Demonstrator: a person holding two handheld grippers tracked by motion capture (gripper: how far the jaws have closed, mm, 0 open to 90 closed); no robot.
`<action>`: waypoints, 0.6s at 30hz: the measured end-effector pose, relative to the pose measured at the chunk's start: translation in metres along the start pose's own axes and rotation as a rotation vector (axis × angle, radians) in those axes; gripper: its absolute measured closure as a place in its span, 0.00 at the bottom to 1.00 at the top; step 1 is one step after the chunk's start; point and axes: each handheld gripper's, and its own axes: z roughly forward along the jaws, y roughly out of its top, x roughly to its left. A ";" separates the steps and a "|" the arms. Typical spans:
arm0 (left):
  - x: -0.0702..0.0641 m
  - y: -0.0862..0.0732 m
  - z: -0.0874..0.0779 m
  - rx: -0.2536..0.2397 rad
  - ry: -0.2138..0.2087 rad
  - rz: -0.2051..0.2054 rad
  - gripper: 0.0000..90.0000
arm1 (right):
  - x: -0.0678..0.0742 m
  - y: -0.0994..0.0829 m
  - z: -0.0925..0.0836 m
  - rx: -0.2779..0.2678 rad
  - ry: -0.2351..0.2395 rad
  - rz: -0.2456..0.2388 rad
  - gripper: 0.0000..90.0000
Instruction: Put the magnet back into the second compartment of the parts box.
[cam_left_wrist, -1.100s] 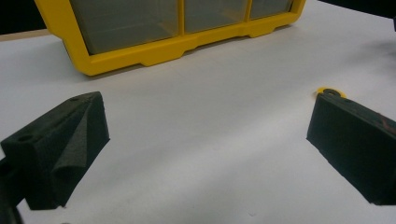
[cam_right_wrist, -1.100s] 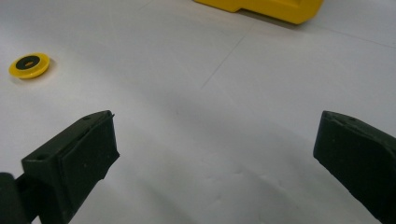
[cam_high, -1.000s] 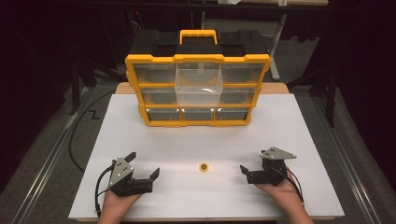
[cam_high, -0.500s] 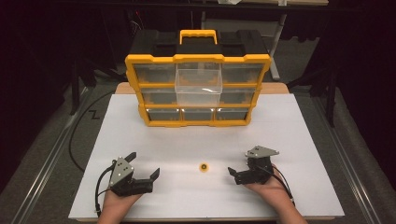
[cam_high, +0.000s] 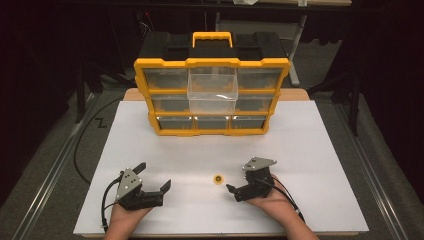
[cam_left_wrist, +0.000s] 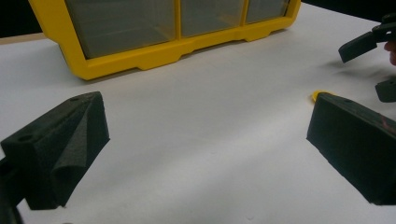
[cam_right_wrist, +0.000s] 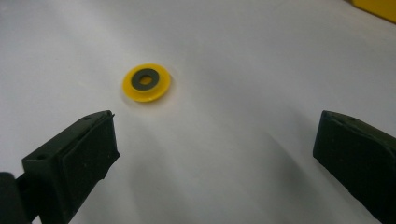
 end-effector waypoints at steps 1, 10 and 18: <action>0.000 0.000 0.000 -0.001 0.001 0.003 0.00 | 0.001 0.001 0.002 -0.002 0.012 -0.004 0.00; -0.001 0.000 0.000 -0.005 0.001 0.009 0.00 | 0.009 0.013 0.012 -0.039 0.086 -0.018 0.21; -0.001 -0.001 0.000 0.000 0.004 0.010 0.00 | 0.018 0.022 0.025 0.005 0.117 -0.077 0.49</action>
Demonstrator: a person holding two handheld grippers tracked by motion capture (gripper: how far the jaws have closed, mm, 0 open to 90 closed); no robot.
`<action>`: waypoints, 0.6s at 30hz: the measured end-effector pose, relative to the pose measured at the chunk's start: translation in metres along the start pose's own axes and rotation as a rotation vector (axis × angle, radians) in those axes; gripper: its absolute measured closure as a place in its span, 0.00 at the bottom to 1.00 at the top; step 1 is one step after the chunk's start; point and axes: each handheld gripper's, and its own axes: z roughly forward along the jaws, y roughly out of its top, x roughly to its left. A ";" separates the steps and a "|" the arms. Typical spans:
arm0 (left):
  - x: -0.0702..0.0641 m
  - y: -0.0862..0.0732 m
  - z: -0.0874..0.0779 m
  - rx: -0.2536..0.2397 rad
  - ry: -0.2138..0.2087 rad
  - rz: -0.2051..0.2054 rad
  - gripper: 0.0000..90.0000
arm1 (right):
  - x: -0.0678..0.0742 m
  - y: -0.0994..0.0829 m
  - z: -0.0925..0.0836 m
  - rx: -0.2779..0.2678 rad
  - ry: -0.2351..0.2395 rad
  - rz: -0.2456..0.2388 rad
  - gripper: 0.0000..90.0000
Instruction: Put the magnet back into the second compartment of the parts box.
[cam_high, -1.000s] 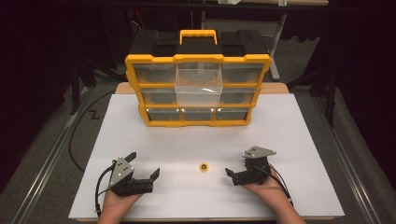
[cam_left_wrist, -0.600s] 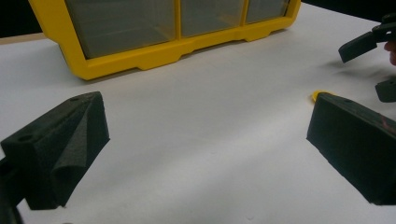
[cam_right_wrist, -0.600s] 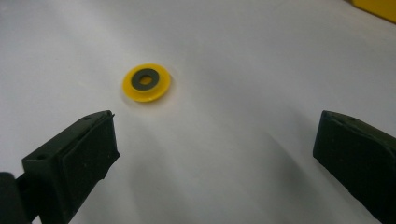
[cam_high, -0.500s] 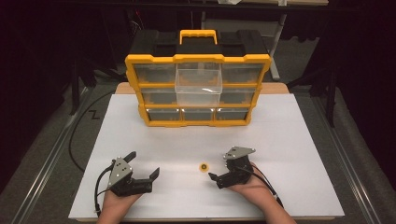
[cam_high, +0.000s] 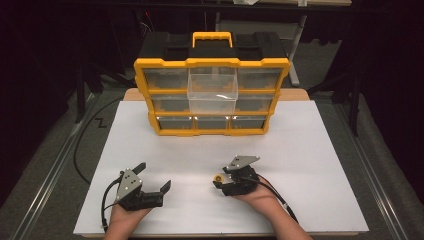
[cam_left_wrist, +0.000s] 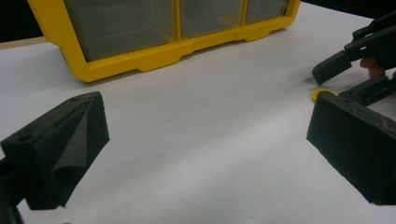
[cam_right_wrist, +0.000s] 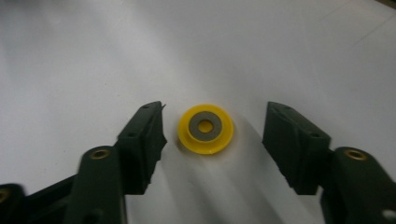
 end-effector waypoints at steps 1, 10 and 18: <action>0.000 0.000 0.000 0.000 0.000 0.000 0.00 | 0.000 0.000 0.000 0.000 0.000 0.000 0.49; 0.001 0.000 0.000 -0.003 0.003 -0.003 0.00 | 0.006 0.002 0.002 0.021 -0.023 -0.061 0.67; 0.001 0.000 -0.001 -0.005 0.005 -0.002 0.00 | 0.004 0.005 0.006 0.030 -0.009 -0.053 0.69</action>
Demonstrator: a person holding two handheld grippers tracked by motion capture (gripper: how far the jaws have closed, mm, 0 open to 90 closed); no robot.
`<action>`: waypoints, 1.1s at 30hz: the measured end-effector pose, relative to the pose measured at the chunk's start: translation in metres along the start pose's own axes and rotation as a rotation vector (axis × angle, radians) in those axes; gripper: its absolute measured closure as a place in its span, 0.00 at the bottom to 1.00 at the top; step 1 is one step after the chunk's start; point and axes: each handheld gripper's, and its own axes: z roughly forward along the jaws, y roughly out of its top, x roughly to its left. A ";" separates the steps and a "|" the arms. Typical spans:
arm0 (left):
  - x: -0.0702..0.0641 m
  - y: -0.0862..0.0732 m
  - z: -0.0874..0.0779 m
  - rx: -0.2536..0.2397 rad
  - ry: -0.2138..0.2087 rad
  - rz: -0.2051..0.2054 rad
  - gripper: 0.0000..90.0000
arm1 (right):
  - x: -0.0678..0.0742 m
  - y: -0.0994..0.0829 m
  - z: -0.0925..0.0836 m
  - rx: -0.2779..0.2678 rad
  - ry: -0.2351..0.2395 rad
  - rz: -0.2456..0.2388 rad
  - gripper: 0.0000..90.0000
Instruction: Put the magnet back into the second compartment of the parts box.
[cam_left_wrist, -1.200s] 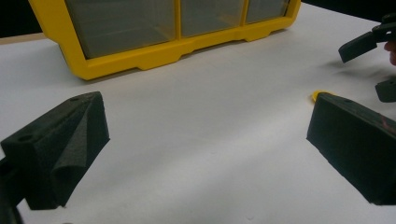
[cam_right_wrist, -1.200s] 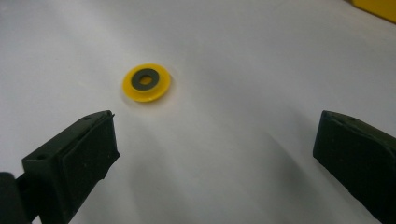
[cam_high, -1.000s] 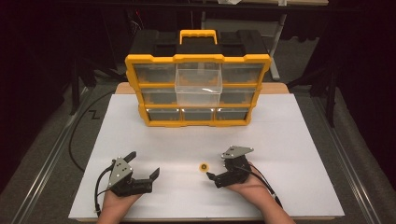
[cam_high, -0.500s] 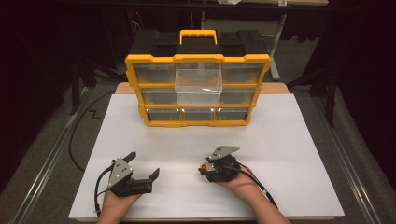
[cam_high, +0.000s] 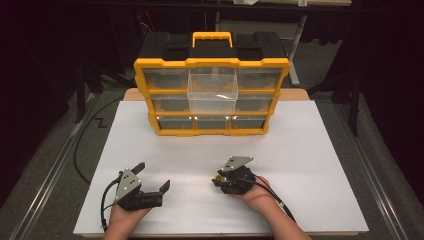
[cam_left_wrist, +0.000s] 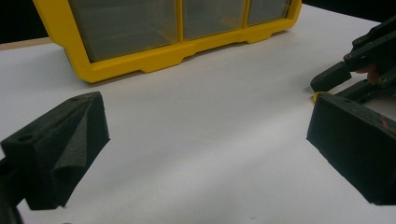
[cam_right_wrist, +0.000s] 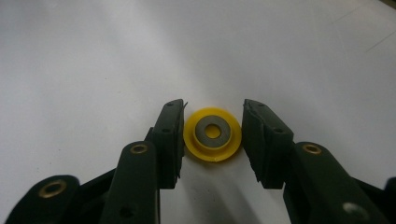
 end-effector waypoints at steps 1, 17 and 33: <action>0.000 0.000 0.000 0.000 0.000 -0.001 0.00 | 0.000 0.000 0.000 0.000 0.000 0.000 0.69; 0.000 0.000 -0.001 -0.002 -0.001 -0.003 0.00 | -0.002 0.000 -0.005 -0.004 0.017 -0.013 0.72; 0.001 0.000 0.001 -0.005 -0.005 -0.004 0.00 | -0.018 -0.022 -0.037 -0.023 0.019 0.049 0.72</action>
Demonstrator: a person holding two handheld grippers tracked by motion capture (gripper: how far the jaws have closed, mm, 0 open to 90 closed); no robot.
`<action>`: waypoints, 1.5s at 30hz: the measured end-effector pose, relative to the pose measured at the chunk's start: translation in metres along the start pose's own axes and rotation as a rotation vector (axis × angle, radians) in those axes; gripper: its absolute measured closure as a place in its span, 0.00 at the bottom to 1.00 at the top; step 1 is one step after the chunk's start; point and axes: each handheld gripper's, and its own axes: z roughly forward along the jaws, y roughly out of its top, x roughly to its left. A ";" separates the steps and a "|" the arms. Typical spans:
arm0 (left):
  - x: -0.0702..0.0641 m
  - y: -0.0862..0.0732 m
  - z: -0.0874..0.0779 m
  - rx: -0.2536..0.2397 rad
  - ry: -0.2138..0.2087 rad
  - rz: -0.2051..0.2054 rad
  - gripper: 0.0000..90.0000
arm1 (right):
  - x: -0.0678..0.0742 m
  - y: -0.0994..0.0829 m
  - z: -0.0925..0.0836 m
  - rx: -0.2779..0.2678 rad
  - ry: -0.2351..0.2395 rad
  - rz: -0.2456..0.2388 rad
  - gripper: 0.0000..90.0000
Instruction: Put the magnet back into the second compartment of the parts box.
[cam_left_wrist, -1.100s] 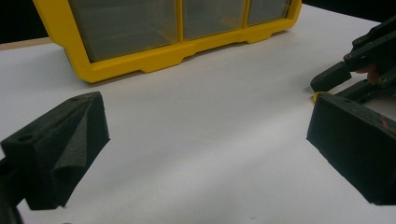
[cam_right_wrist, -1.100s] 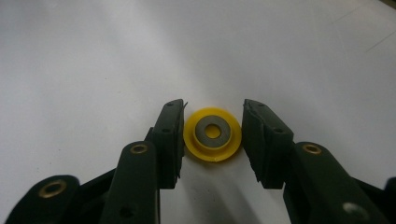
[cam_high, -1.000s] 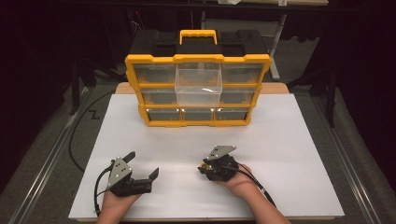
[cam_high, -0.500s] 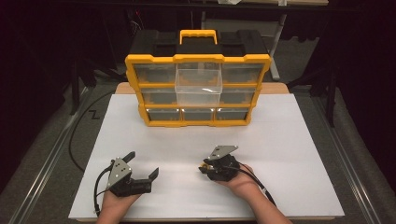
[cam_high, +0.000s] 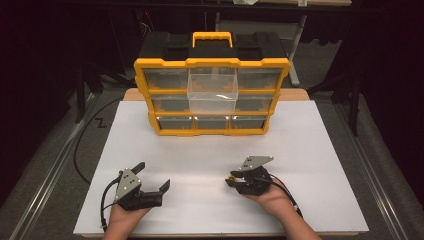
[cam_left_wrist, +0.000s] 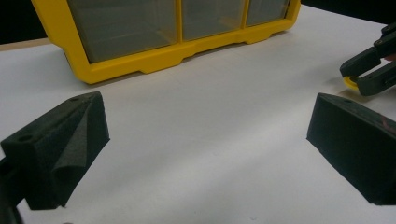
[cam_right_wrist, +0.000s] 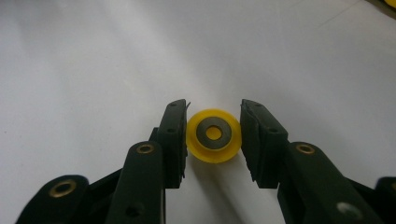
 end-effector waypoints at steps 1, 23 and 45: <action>0.000 0.000 0.001 0.001 -0.001 0.002 0.00 | -0.002 -0.002 -0.005 -0.007 0.001 -0.001 0.72; -0.001 -0.001 0.001 0.004 0.005 0.007 0.00 | -0.032 -0.035 -0.053 -0.031 -0.058 0.048 0.71; 0.002 -0.001 0.004 0.024 -0.007 0.005 0.00 | -0.037 -0.018 -0.043 0.159 -0.023 0.057 0.71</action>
